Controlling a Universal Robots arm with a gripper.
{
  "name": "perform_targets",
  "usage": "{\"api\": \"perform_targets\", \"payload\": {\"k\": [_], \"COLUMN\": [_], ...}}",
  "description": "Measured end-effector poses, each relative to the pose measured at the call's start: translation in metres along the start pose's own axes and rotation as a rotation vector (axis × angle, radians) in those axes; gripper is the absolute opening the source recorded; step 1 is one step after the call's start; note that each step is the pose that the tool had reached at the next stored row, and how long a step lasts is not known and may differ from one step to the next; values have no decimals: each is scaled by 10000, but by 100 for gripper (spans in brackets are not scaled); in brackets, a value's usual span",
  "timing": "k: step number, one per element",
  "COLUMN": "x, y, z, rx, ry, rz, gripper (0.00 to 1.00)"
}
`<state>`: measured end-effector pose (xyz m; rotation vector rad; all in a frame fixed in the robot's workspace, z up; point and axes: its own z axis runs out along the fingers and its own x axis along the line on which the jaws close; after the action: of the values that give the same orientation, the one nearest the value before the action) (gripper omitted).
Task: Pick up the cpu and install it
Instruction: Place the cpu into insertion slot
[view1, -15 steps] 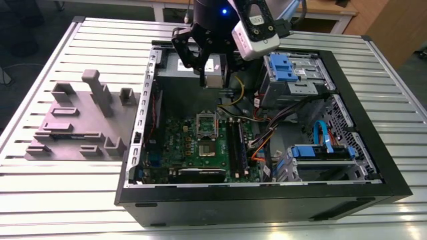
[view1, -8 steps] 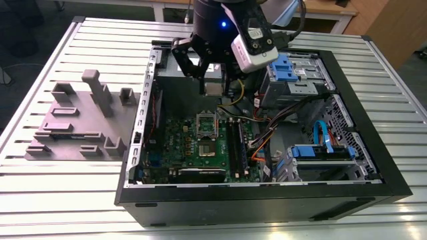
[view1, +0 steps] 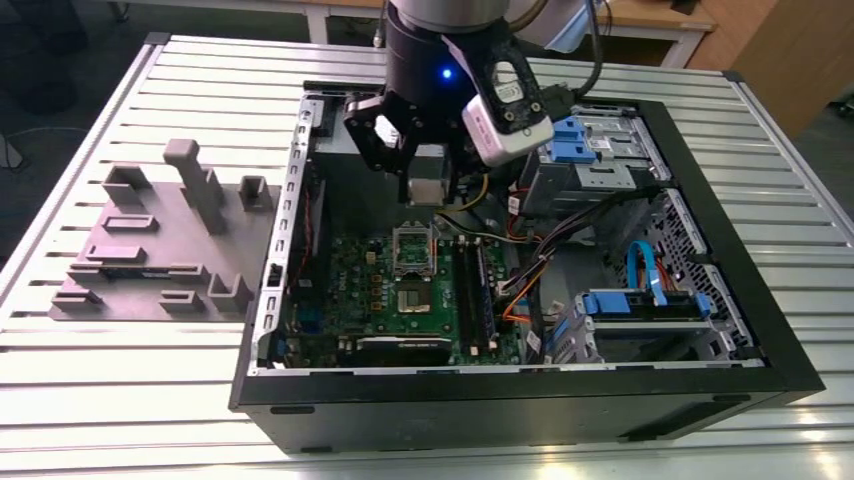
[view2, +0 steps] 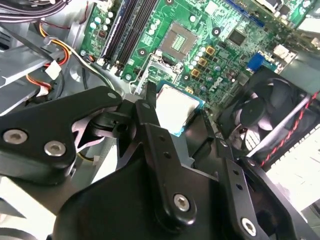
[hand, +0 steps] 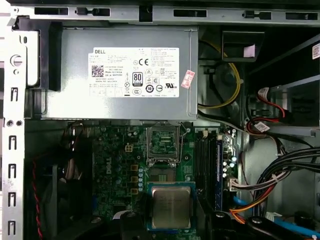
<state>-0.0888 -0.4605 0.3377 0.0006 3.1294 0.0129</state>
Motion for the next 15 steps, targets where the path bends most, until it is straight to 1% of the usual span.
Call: {"api": "perform_targets", "payload": {"k": [9, 15], "x": [2, 2], "y": [-19, -20], "z": [163, 175], "rx": [0, 0], "ry": [0, 0], "rz": [-5, -5], "gripper": [47, 47]}}
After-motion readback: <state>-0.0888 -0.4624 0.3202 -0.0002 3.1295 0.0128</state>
